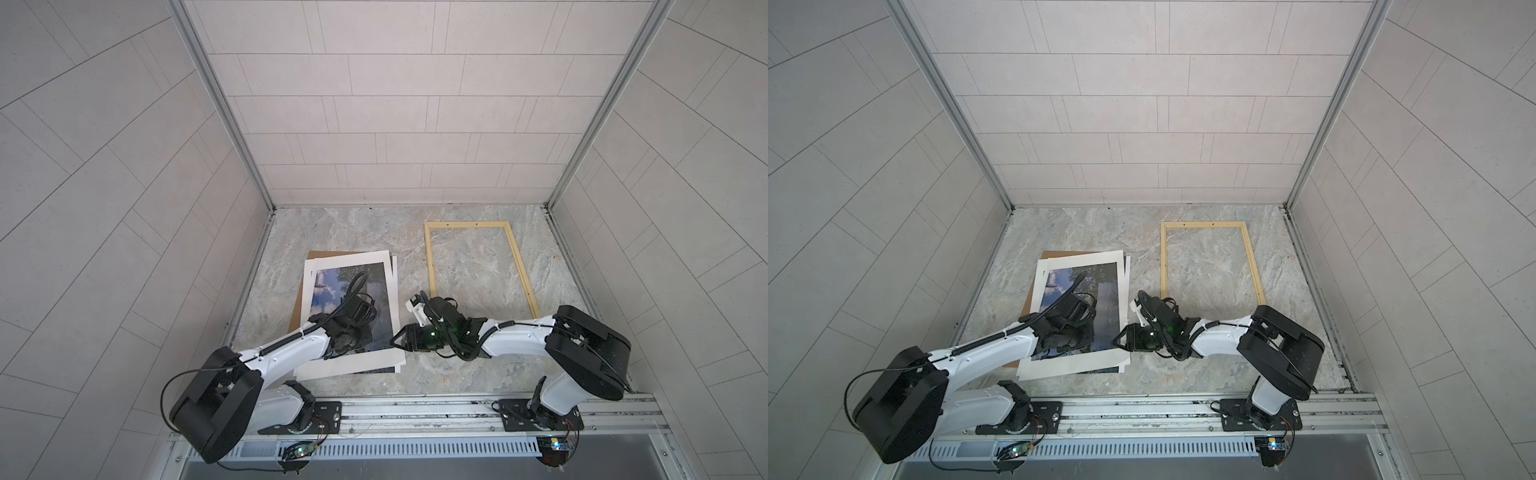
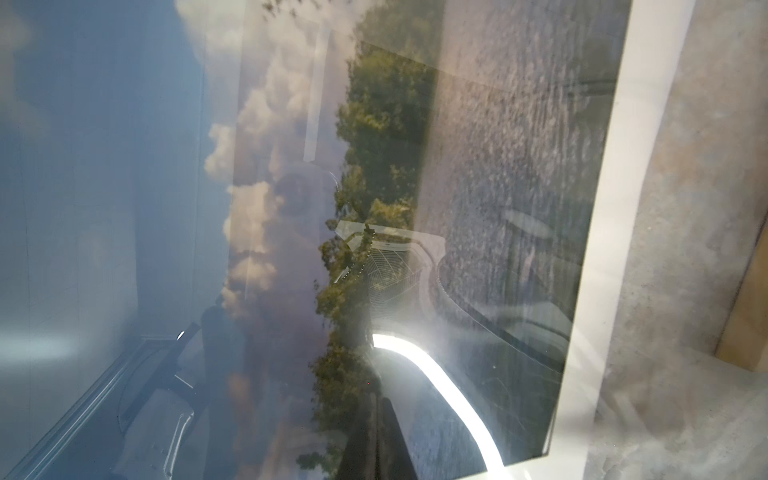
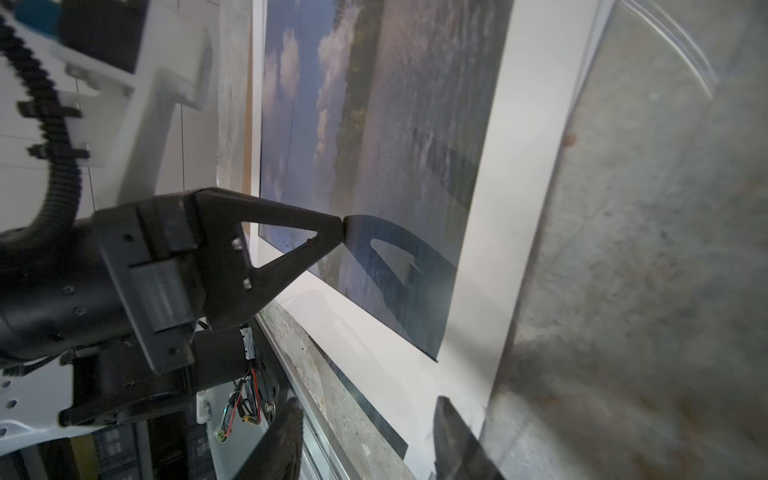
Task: Put the photo into the frame
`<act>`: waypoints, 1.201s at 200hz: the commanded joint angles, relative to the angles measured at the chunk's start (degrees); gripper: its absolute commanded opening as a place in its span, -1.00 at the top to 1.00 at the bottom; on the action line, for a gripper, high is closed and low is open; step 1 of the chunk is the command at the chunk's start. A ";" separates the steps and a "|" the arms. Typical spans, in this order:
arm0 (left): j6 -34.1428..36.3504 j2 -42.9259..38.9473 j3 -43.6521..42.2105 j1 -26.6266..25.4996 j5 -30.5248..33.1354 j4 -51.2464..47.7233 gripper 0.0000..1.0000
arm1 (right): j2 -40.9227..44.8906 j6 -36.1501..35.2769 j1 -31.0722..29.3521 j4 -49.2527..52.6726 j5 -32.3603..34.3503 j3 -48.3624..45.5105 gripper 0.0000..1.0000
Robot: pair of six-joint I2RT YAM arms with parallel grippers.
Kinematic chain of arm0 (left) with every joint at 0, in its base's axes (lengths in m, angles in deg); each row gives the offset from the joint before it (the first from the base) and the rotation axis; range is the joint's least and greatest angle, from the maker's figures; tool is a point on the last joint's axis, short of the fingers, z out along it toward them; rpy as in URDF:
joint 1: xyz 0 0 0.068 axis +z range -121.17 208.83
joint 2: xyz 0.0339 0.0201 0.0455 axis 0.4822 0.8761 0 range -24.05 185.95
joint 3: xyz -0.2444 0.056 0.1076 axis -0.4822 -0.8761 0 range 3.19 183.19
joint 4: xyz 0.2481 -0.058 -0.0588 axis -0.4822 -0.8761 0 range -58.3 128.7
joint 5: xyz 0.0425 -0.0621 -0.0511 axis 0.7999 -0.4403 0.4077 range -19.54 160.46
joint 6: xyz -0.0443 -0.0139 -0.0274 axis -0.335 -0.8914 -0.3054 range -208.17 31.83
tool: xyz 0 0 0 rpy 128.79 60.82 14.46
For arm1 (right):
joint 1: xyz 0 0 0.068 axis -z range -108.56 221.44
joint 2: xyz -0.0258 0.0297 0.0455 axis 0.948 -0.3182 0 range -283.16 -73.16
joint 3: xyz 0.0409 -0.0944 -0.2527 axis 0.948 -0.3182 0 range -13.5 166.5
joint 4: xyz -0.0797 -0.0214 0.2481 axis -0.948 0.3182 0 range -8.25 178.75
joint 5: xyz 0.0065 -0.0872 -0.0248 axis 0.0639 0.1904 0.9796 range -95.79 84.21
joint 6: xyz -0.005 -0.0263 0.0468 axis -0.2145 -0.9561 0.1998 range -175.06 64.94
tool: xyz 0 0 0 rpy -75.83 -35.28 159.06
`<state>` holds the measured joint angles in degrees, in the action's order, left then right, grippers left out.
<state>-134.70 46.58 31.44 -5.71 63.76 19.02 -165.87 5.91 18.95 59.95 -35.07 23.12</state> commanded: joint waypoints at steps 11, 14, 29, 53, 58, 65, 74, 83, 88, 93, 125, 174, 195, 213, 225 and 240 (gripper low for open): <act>-0.06 0.50 -2.59 -0.44 -1.29 -3.14 1.00 | -1.67 1.30 -0.24 -5.02 -1.73 0.32 0.12; -0.06 0.43 -2.59 -0.45 -1.28 -3.17 1.00 | -1.85 1.38 -0.24 -5.23 -1.87 0.32 0.14; -0.06 0.16 -2.59 -0.46 -1.39 -3.00 1.00 | -3.40 2.44 -0.27 -7.67 -2.97 -0.03 0.40; -0.04 -0.57 -2.18 -0.41 -1.42 -3.08 1.00 | -4.66 4.43 -0.29 -12.08 -3.40 -0.80 0.64; -0.01 -0.83 -1.71 -0.44 -1.43 -3.33 1.00 | -4.61 4.44 -0.27 -12.12 -3.33 -1.58 0.71; 0.03 -1.10 -0.81 -0.43 -1.39 -3.87 1.00 | -4.34 4.34 -0.33 -12.04 -3.26 -2.50 0.80; 0.19 -1.47 0.50 -0.42 -1.23 -4.95 1.00 | -3.78 4.09 -0.36 -11.99 -2.97 -2.70 0.96; 0.33 -1.91 1.79 -0.42 -0.96 -6.17 1.00 | -2.83 3.53 -0.33 -11.63 -2.14 -3.15 1.00; 0.42 -2.32 2.53 -0.44 -0.81 -6.84 1.00 | -2.10 3.01 -0.28 -11.10 -1.45 -3.36 1.00; 0.47 -2.79 3.29 -0.43 -0.81 -7.57 1.00 | -1.19 2.35 -0.33 -10.34 -0.81 -3.60 1.00; 1.41 -7.29 9.10 -0.43 1.72 -14.48 0.98 | 9.75 -5.81 -0.66 1.76 6.65 -3.64 1.00; 2.58 -11.99 16.10 -0.17 5.54 -20.65 0.91 | 26.44 -3.55 2.51 -2.05 14.85 -13.62 1.00; 4.03 -13.22 18.65 0.08 6.93 -22.02 0.90 | 34.12 0.17 7.60 0.45 13.53 -16.26 1.00; 4.69 -12.76 20.24 0.82 5.68 -22.50 0.90 | 42.04 -0.08 12.07 7.69 12.03 -16.16 1.00; 6.08 -12.06 20.83 1.20 3.64 -21.97 0.90 | 46.99 -1.22 15.33 14.35 11.70 -15.12 1.00; 7.38 -10.81 21.04 1.48 0.36 -20.09 0.89 | 51.37 -6.27 22.48 26.03 7.88 -12.18 1.00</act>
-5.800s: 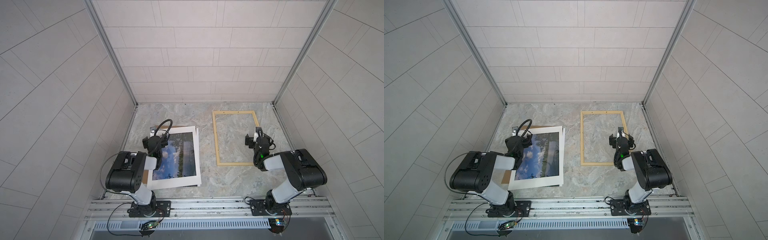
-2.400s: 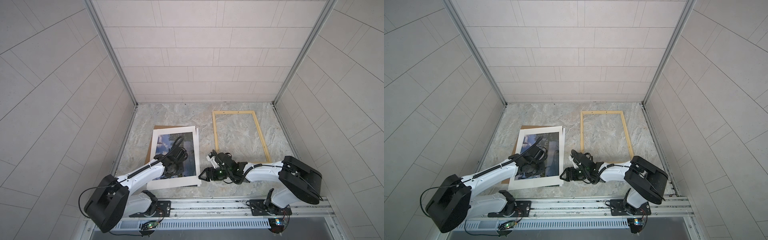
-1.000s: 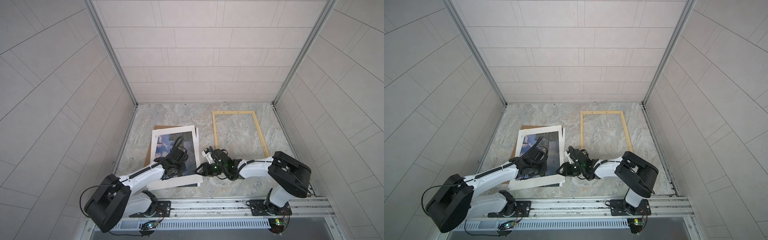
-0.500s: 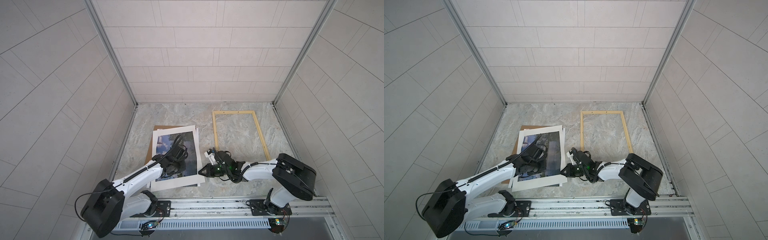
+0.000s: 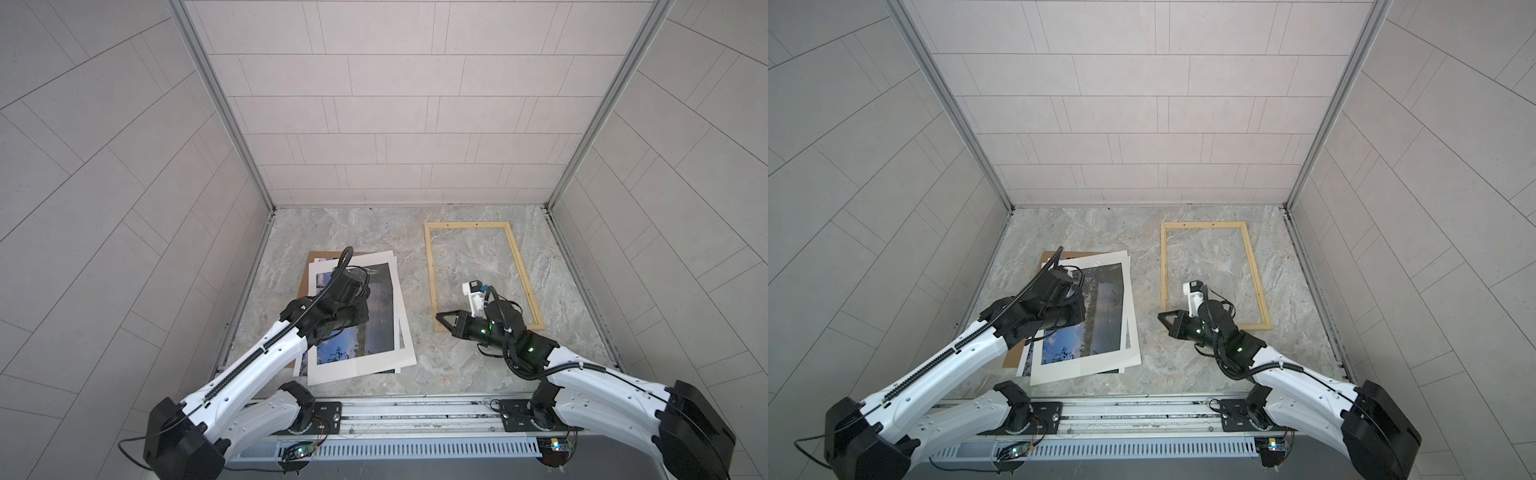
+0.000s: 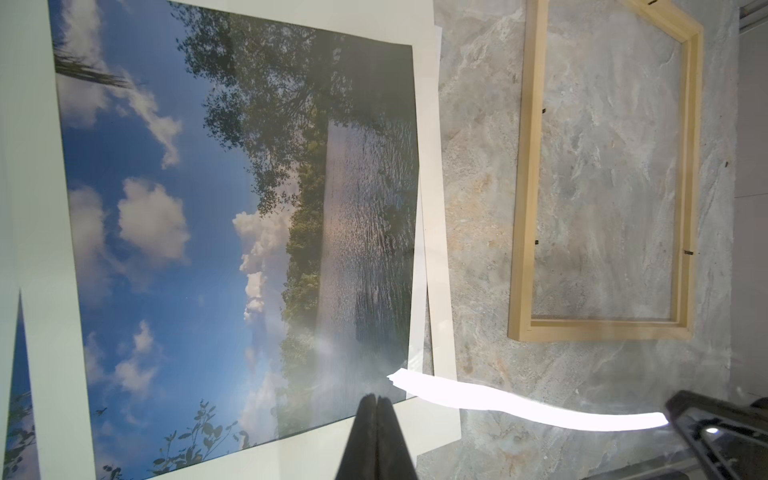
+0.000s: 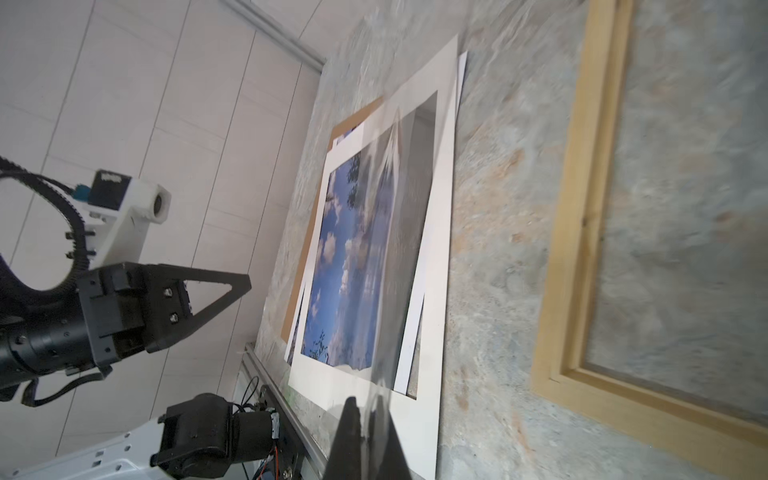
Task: Put the photo into the frame
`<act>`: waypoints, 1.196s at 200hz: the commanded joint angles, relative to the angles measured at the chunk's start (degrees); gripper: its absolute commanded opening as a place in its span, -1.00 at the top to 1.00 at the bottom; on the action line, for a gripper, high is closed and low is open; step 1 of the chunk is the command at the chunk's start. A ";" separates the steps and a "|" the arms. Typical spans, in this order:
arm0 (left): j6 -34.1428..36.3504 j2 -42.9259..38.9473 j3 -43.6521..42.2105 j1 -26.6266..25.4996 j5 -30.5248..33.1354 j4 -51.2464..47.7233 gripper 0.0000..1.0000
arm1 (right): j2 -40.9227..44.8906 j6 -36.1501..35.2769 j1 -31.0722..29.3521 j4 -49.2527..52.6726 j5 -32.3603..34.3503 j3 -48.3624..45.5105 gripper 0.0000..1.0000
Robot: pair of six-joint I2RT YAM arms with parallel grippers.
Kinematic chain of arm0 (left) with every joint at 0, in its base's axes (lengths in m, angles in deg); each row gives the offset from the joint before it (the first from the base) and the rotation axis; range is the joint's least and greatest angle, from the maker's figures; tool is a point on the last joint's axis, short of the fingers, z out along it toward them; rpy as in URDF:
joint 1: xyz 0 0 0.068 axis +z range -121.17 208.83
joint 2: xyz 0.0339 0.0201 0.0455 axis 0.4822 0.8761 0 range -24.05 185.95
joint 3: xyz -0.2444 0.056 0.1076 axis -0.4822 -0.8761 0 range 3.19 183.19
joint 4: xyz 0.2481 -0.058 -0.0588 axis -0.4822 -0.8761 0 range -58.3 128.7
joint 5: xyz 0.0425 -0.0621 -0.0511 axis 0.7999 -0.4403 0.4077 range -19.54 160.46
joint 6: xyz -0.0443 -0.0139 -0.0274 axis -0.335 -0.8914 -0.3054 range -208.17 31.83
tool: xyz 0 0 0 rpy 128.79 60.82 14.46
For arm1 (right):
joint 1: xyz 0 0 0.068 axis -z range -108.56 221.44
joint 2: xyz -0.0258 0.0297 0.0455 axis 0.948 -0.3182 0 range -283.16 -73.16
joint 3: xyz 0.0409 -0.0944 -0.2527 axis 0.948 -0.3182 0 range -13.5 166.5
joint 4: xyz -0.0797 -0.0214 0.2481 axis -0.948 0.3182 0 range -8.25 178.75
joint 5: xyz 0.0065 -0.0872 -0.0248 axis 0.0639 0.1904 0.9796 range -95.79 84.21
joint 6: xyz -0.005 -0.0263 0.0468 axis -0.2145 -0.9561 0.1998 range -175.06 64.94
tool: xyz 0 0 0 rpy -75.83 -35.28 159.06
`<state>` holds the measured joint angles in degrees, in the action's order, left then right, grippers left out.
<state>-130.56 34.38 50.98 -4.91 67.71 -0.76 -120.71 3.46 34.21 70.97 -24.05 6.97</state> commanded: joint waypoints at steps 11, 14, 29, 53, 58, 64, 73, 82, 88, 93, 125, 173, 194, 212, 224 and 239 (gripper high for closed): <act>3.63 2.45 1.15 0.82 -5.72 1.15 0.88 | 7.02 -5.58 13.72 20.14 -8.76 4.81 1.00; 3.63 2.69 0.97 0.88 -6.31 1.62 0.88 | 7.03 -5.67 15.44 21.04 -10.49 4.73 1.00; 3.53 4.27 0.34 1.12 -9.99 3.83 0.87 | 7.04 -5.68 23.40 22.76 -17.28 2.95 1.00; 3.37 7.14 -1.14 1.20 -17.10 7.39 0.70 | 5.80 -9.86 27.91 27.99 -17.77 2.00 1.00; 3.12 7.87 -1.99 1.22 -18.63 8.90 0.65 | 5.44 -10.25 28.36 28.69 -17.14 1.65 1.00; 2.24 8.60 -3.17 1.22 -20.15 10.94 0.58 | 5.29 -10.26 28.81 28.97 -16.38 1.03 1.00; 0.39 9.43 -5.52 1.15 -22.26 14.71 0.41 | 5.35 -10.34 29.38 28.83 -15.19 -0.03 1.00; -2.70 10.10 -8.10 1.06 -24.39 19.63 0.28 | 5.58 -10.70 29.85 28.89 -13.97 -0.77 1.00; -4.24 10.42 -9.92 0.89 -25.60 22.67 0.23 | 5.70 -10.64 30.40 28.89 -13.59 -1.29 1.00; -5.55 10.59 -11.08 0.82 -26.16 24.73 0.19 | 5.75 -10.34 31.28 28.97 -13.56 -1.75 1.00; -8.25 10.86 -15.41 0.10 -25.21 30.04 0.05 | 6.81 -9.70 38.19 29.07 -14.42 -3.50 1.00; -11.90 12.22 -19.26 -2.70 -24.38 35.34 -0.07 | 4.48 -8.66 44.26 25.57 -19.23 -3.98 1.00; -12.69 12.67 -19.73 -3.27 -23.25 35.42 -0.08 | 2.50 -7.93 44.26 23.35 -22.32 -4.35 1.00; -12.89 13.02 -20.02 -3.42 -22.38 35.32 -0.09 | 2.07 -11.55 44.26 25.94 -22.98 -3.03 1.00; -12.83 13.33 -19.85 -3.50 -21.82 34.97 -0.09 | 1.99 -17.09 43.96 32.31 -20.38 -0.47 0.99; -12.70 14.23 -19.43 -3.66 -21.50 34.98 -0.09 | 1.77 -21.33 43.87 37.13 -17.98 1.12 0.52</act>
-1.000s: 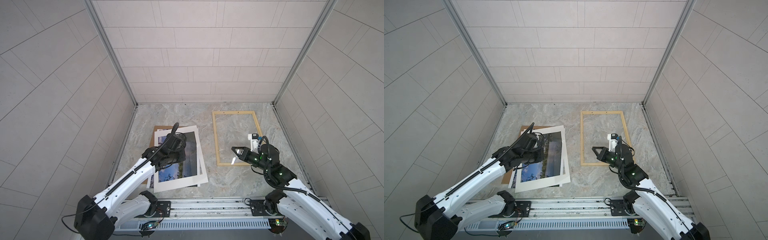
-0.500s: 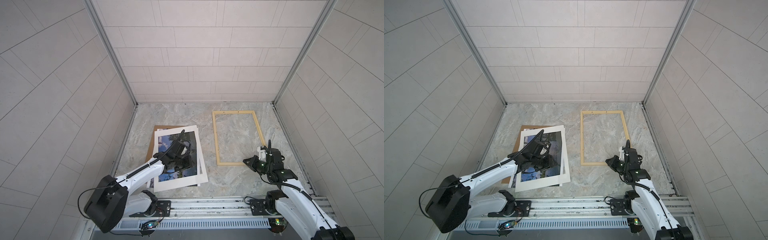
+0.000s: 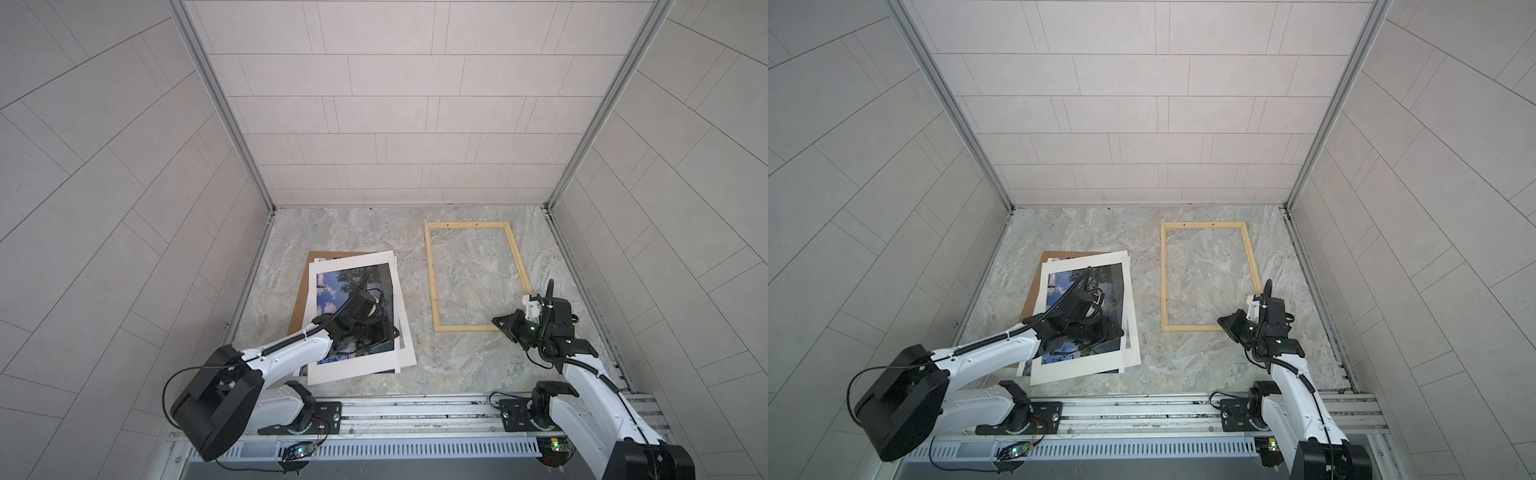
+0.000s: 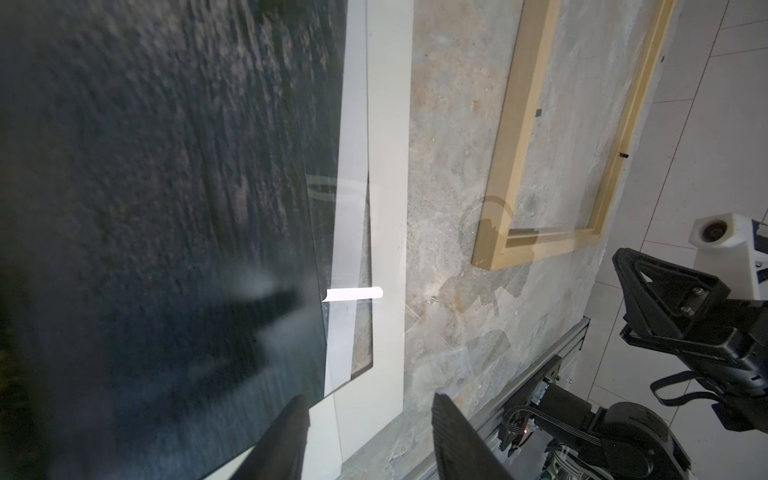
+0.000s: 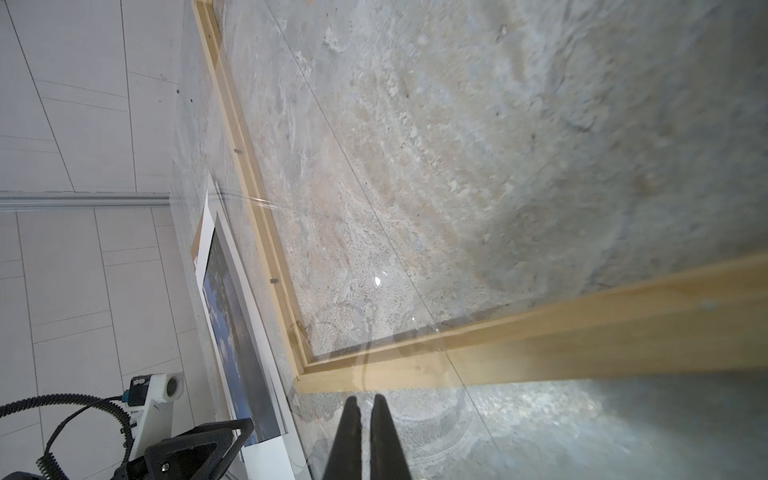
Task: Put the photo into the frame
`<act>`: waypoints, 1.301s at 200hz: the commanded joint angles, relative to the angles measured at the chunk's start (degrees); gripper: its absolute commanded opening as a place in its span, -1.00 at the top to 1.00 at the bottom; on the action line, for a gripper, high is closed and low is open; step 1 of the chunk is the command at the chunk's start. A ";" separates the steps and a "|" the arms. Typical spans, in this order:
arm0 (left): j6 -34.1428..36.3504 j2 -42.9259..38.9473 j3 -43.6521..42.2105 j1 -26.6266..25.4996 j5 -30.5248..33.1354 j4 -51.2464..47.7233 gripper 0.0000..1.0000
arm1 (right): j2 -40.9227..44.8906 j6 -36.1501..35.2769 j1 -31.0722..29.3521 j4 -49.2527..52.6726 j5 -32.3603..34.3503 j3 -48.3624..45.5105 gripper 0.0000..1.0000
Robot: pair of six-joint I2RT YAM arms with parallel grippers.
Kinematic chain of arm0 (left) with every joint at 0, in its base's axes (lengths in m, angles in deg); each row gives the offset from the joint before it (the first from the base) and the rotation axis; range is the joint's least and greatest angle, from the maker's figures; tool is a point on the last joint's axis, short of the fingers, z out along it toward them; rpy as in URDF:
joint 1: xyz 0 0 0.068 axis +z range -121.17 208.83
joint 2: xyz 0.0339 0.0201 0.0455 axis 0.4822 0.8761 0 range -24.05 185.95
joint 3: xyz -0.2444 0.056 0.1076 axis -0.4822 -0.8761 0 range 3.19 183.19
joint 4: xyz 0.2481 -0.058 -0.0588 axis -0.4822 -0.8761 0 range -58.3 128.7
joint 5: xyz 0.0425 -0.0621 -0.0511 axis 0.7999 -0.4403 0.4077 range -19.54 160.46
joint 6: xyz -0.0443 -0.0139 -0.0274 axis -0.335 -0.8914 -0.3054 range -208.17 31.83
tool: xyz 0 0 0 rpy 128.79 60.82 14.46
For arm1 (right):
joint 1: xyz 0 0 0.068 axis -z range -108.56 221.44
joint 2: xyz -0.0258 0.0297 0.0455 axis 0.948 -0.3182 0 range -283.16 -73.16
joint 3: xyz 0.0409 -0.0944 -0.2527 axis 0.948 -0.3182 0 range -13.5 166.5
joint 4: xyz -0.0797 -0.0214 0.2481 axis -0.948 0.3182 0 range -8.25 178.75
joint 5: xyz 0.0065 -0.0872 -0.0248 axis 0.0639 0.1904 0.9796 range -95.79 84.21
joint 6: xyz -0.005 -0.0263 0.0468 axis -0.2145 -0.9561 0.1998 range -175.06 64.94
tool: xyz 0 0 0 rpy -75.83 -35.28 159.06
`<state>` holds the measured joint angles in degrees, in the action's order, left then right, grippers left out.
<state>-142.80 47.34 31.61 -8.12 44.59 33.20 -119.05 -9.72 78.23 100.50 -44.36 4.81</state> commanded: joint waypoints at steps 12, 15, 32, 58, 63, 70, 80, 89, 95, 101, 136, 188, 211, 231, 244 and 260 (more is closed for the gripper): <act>-0.48 2.37 0.29 -0.59 2.08 0.97 -0.09 | -0.39 -9.41 -0.49 8.38 3.29 3.33 0.12; -0.43 2.68 0.42 -0.58 2.20 1.00 -0.09 | -0.59 -9.54 -0.56 8.35 3.36 3.25 0.05; -0.21 3.96 1.06 -0.83 2.56 1.28 -0.09 | -2.42 -9.44 -1.78 7.55 3.50 2.32 -0.14; -0.39 4.50 1.35 -0.94 2.97 2.20 -0.10 | -3.36 -9.37 -4.60 8.60 6.15 1.32 -0.29; -0.41 4.58 1.40 -0.95 3.09 2.30 -0.10 | -3.08 -9.52 -4.67 9.10 6.51 1.22 -0.29; -0.37 4.69 1.54 -0.96 3.19 2.33 -0.10 | -2.49 -9.66 -4.72 9.67 6.82 0.88 -0.29; -0.39 5.00 1.87 -1.04 3.08 2.32 -0.10 | -1.24 -10.26 -4.68 10.65 7.49 0.48 -0.30; -0.39 5.31 2.06 -1.09 3.02 2.41 -0.10 | 0.24 -10.88 -4.67 11.14 7.84 0.03 -0.35; -0.39 5.65 2.12 -1.19 2.84 2.59 -0.10 | 1.12 -10.65 -4.68 10.85 7.55 -0.38 -0.38; -0.39 5.96 2.15 -1.22 2.69 2.85 -0.10 | 1.68 -10.44 -4.67 11.16 7.59 -0.51 -0.39; 0.04 7.62 2.72 -1.56 1.98 3.13 -0.08 | 1.78 -10.33 -4.68 11.64 6.71 -0.60 -0.41; 0.47 8.18 3.39 -1.91 1.70 2.86 -0.06 | -1.82 -8.96 -5.03 6.54 3.68 -1.26 -0.42; 0.56 8.52 3.61 -1.94 1.53 2.75 -0.05 | -0.72 -5.18 -4.97 1.11 -0.04 -3.05 -0.22; 0.40 8.32 3.57 -1.90 1.59 2.43 -0.04 | 1.58 -1.89 -5.03 0.48 -2.12 -3.28 0.08; 0.56 8.10 3.56 -1.93 1.77 1.90 -0.04 | 4.05 -1.95 -5.03 2.10 -1.85 -2.61 0.14; 1.41 8.60 4.18 -2.25 2.08 0.80 -0.02 | 6.59 -2.71 -5.03 2.81 -0.94 -2.42 0.19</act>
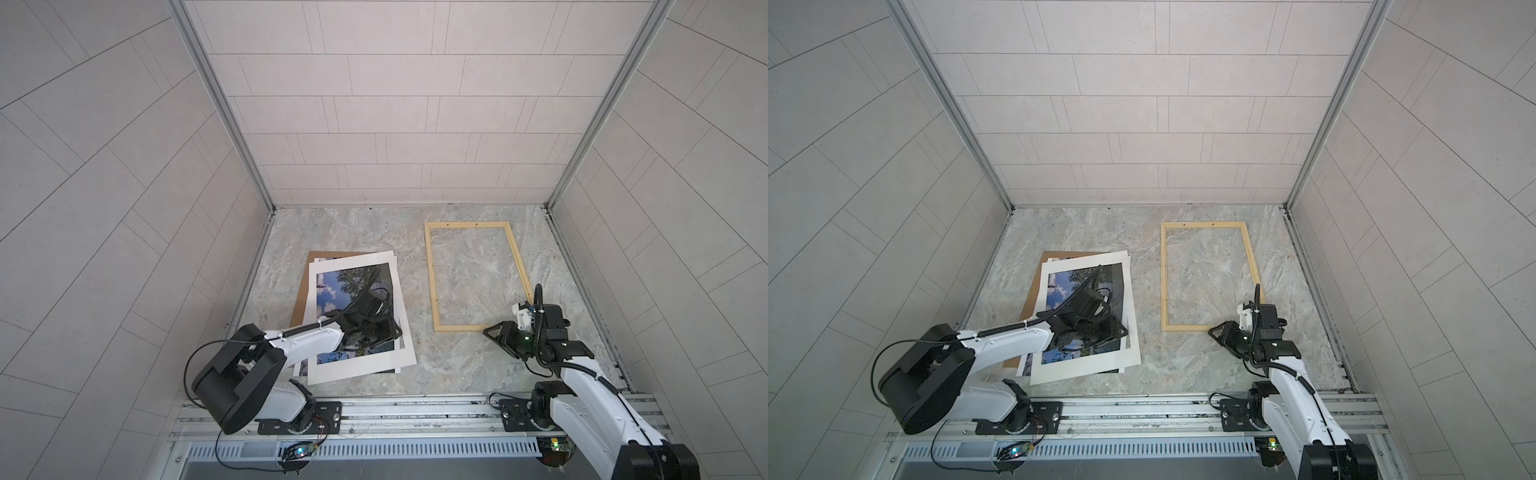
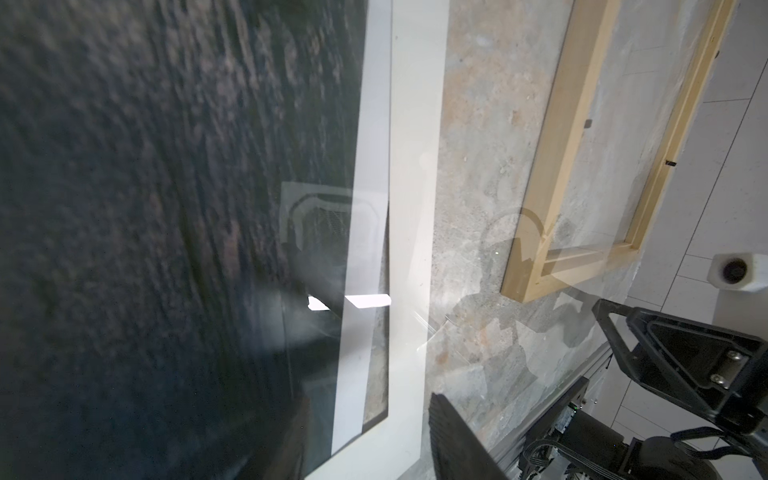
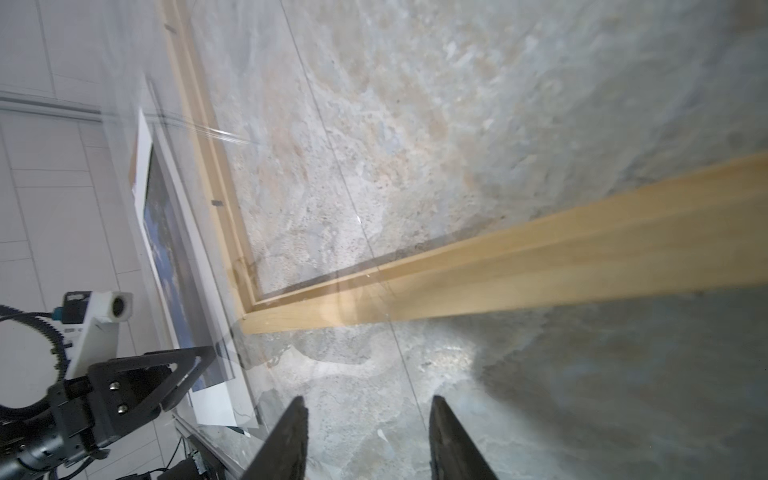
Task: Put the photo into the frame
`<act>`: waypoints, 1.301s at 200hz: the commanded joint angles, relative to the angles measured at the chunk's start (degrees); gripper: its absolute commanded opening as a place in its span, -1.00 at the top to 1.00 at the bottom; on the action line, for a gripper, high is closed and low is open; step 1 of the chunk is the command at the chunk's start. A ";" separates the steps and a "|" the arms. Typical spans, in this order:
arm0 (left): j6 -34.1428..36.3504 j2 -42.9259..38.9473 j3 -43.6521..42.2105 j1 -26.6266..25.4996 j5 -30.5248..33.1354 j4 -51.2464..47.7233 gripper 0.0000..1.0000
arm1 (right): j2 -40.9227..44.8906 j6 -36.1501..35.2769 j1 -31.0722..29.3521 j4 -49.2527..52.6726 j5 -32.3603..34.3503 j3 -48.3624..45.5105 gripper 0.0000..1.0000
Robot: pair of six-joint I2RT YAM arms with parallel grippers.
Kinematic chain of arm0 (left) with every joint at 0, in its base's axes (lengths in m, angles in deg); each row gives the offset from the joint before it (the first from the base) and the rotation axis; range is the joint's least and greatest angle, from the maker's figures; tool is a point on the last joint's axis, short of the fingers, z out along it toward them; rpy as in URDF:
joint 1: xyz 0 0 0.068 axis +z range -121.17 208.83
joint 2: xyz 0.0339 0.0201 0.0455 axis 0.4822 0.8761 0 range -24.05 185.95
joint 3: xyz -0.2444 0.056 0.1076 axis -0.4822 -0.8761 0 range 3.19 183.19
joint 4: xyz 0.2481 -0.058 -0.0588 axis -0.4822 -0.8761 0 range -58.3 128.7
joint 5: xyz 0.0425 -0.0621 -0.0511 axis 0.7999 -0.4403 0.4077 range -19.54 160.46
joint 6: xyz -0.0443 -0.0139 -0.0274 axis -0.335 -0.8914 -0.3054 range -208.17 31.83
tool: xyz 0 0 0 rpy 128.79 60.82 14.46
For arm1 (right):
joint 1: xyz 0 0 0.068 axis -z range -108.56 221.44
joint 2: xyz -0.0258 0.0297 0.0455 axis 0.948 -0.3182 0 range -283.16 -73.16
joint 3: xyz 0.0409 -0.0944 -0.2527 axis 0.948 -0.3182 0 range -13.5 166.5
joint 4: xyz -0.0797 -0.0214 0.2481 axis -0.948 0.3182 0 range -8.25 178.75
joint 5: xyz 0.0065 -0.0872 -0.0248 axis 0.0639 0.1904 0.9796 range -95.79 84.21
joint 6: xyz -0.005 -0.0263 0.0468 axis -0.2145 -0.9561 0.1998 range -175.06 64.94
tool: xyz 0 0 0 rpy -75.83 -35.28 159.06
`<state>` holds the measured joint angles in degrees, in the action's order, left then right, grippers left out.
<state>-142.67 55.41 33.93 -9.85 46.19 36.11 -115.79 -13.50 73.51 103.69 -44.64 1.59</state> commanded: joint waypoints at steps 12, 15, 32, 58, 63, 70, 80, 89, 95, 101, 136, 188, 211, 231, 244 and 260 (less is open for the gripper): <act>2.33 1.55 3.10 -0.66 0.88 -4.10 0.00 | 3.62 2.05 -0.30 -2.24 -1.51 0.19 0.23; 2.56 1.85 3.32 -0.62 0.90 -4.35 0.00 | 3.35 2.62 -0.31 -3.34 -1.90 -0.05 0.23; 2.94 3.14 3.78 -0.63 0.90 -4.55 0.02 | 1.72 6.91 -0.31 -10.16 -4.94 -2.08 0.24; 3.01 3.13 4.20 -0.75 1.13 -5.30 0.06 | 0.61 -1.12 -0.32 2.10 -0.13 1.25 -0.11; 3.00 2.71 4.08 -0.77 1.51 -5.31 0.06 | 0.77 -2.60 -0.29 4.52 1.29 1.75 -0.18; 3.07 2.12 3.98 -0.70 1.97 -5.55 0.07 | 1.20 -3.72 -0.31 7.02 2.90 2.00 -0.21; 3.41 1.83 4.19 -0.75 2.69 -6.36 0.08 | 1.90 -3.41 -0.31 6.89 3.54 1.21 -0.24; 3.82 2.01 4.40 -0.69 2.75 -6.71 0.09 | 2.20 -2.18 -0.31 5.36 3.20 0.11 -0.27; 3.94 2.40 4.54 -0.72 2.59 -6.73 0.12 | 2.02 -1.42 -0.36 3.93 2.66 -0.73 -0.29; 3.96 2.78 4.59 -0.71 2.41 -6.63 0.14 | 1.52 -0.79 -0.40 2.18 1.90 -1.56 -0.29; 4.22 4.84 4.68 -0.79 1.73 -5.77 0.22 | -1.73 3.15 -0.48 -8.52 -4.54 -4.29 -0.16; 4.49 6.48 4.89 -0.83 1.25 -5.33 0.28 | -0.80 9.03 -0.74 -15.99 -11.16 -3.49 0.11; 4.75 7.09 4.85 -0.90 1.03 -5.30 0.29 | 1.86 11.18 -2.01 -17.56 -10.06 -2.94 0.16; 4.92 7.20 4.77 -0.88 0.79 -5.40 0.30 | 0.24 11.30 -4.22 -19.36 -9.15 -2.64 0.15; 5.02 7.44 4.75 -0.88 0.67 -5.39 0.30 | -1.80 11.52 -6.09 -21.48 -7.90 -2.94 0.15; 5.11 7.54 4.85 -0.92 0.49 -5.34 0.30 | -3.97 11.42 -8.45 -22.89 -5.52 -2.54 0.17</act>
<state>-138.67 61.29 38.61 -10.33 46.12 32.90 -117.28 -3.45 67.78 84.76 -53.03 -1.82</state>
